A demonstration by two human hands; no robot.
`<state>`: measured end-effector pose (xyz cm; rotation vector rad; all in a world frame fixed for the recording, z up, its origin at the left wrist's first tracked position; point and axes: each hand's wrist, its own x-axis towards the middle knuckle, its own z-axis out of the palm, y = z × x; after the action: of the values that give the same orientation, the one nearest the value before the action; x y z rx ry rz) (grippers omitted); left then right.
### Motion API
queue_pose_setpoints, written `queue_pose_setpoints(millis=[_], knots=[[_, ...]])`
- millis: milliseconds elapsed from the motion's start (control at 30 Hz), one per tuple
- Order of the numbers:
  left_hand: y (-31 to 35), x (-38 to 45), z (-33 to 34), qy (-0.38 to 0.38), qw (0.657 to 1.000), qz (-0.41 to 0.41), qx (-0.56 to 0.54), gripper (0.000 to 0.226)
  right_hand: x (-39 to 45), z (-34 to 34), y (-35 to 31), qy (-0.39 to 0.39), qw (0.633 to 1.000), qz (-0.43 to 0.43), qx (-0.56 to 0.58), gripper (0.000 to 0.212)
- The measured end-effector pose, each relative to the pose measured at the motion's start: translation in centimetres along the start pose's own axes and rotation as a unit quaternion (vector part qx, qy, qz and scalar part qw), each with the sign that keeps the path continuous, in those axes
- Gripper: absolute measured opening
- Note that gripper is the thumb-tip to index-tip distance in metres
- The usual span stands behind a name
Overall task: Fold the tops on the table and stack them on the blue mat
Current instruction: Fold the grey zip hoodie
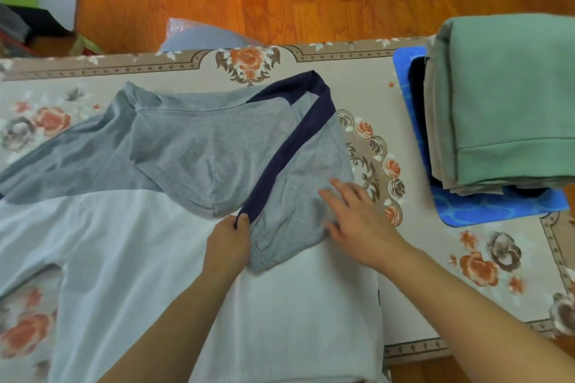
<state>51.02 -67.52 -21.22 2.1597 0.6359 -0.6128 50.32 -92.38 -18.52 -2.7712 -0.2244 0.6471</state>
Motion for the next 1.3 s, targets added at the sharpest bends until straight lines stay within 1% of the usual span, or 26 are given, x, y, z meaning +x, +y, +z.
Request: queue_pose_setpoints(millis=[100,200,267,300,333,367,400,433,467,533,600,700,800,867,900,933,1000,1033,1067,1100,1133,1167,1200,1233,1267,1300], knots=[[-0.9,0.9,-0.6,0.057,0.998,0.002,-0.006,0.038,0.8,1.2,2.0,-0.069,0.993,-0.001,-0.100,0.065],[-0.6,1.4,-1.2,0.052,0.997,-0.021,-0.049,0.029,-0.1,1.8,3.3,-0.007,0.994,0.048,-0.102,0.055],[-0.1,0.7,-1.2,0.060,0.998,0.010,0.003,0.022,-0.8,2.2,3.7,0.023,0.992,0.083,-0.093,0.043],[0.0,0.2,-1.1,0.097,0.991,0.064,0.064,0.020,-1.1,2.5,3.7,0.031,0.991,0.093,-0.090,0.039],[0.3,-0.4,-1.0,0.143,0.968,0.155,0.135,0.018,-1.1,2.8,3.7,0.039,0.991,0.099,-0.087,0.037],[0.5,-0.8,-0.6,0.164,0.928,0.266,0.201,0.018,-0.9,3.0,3.6,0.051,0.990,0.101,-0.086,0.036],[0.7,-1.0,0.0,0.149,0.878,0.380,0.250,0.020,-0.7,3.1,3.5,0.064,0.989,0.099,-0.092,0.034],[0.5,-0.8,0.9,0.097,0.830,0.465,0.291,0.026,-0.4,3.2,3.5,0.078,0.987,0.090,-0.108,0.033],[0.3,-0.5,1.7,0.039,0.802,0.494,0.332,0.035,-0.2,3.1,3.5,0.090,0.985,0.074,-0.131,0.031],[-0.4,0.4,2.2,-0.040,0.802,0.430,0.412,0.059,-0.1,3.2,4.2,0.108,0.978,0.031,-0.175,0.028],[-1.4,1.9,2.1,-0.055,0.793,0.375,0.477,0.074,-0.3,3.2,5.2,0.123,0.974,0.013,-0.187,0.026],[-2.2,3.1,1.5,-0.078,0.784,0.395,0.473,0.074,-0.4,3.0,5.8,0.126,0.972,0.014,-0.197,0.021],[-3.2,2.2,0.7,-0.042,0.772,0.441,0.456,0.062,0.0,2.4,4.6,0.075,0.973,0.061,-0.212,0.015],[-4.2,1.6,0.6,-0.028,0.780,0.439,0.446,0.059,0.7,1.4,3.1,0.048,0.970,0.118,-0.207,0.014],[-4.5,1.4,0.7,-0.026,0.790,0.433,0.433,0.059,1.2,0.8,2.2,0.056,0.970,0.132,-0.199,0.014],[-4.7,1.1,0.9,-0.026,0.809,0.428,0.402,0.058,2.0,0.2,1.2,0.079,0.972,0.129,-0.179,0.016],[-4.2,0.3,1.7,-0.005,0.875,0.405,0.266,0.047,4.4,-0.7,-0.8,0.135,0.982,0.077,-0.110,0.035],[-3.3,-0.3,2.0,0.025,0.909,0.375,0.181,0.040,5.7,-1.1,-1.7,0.141,0.987,0.044,-0.067,0.046],[-2.3,-0.9,2.0,0.057,0.940,0.321,0.101,0.036,7.1,-1.3,-2.3,0.122,0.992,0.019,-0.032,0.059],[-1.3,-1.4,1.8,0.072,0.967,0.243,0.026,0.033,8.4,-1.3,-2.4,0.090,0.996,0.005,-0.017,0.069],[-0.5,-1.6,1.7,0.057,0.985,0.153,-0.048,0.031,9.5,-1.1,-2.2,0.056,0.998,0.004,-0.020,0.075],[0.3,-1.6,1.6,0.019,0.989,0.066,-0.130,0.030,10.3,-0.9,-1.6,0.021,0.999,0.014,-0.036,0.076],[0.8,-1.4,1.5,-0.021,0.979,0.002,-0.204,0.030,10.8,-0.7,-0.9,-0.007,0.998,0.027,-0.060,0.076],[1.2,-1.3,1.4,-0.049,0.968,-0.029,-0.244,0.031,11.0,-0.6,-0.2,-0.029,0.995,0.036,-0.085,0.075],[1.3,-1.1,1.2,-0.061,0.968,-0.031,-0.242,0.030,11.1,-0.5,0.4,-0.044,0.993,0.040,-0.104,0.074],[1.2,-1.0,1.0,-0.054,0.979,-0.012,-0.199,0.028,11.1,-0.6,0.7,-0.054,0.991,0.041,-0.113,0.074]])
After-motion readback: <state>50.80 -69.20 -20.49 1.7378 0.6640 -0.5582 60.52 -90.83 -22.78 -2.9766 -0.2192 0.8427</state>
